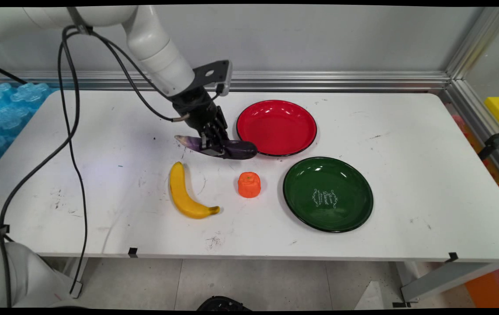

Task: Place the picked object on the table

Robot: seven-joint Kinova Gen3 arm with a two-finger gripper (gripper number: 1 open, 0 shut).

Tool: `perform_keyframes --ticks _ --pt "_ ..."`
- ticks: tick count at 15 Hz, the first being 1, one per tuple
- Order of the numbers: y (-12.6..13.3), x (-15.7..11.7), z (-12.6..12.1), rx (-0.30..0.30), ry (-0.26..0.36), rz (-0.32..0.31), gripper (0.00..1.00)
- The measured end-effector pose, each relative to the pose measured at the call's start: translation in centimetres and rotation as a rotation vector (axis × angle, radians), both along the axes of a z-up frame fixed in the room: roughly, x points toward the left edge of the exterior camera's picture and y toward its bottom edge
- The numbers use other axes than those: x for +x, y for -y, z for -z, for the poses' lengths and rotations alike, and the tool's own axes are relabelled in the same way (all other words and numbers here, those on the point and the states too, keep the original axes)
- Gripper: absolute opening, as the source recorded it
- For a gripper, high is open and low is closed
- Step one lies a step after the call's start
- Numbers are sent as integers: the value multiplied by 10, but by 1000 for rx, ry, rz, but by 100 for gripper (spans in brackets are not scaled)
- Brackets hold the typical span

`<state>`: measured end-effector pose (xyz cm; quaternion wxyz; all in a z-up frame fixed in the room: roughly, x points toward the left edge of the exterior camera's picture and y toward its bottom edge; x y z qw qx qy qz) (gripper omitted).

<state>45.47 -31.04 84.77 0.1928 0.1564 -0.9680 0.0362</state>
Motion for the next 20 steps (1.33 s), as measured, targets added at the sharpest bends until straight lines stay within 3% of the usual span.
perform_keyframes --ticks 10,20 --pt "15 1 57 -24 -20 1 0" --pt "28 -3 85 -39 -46 -1 0"
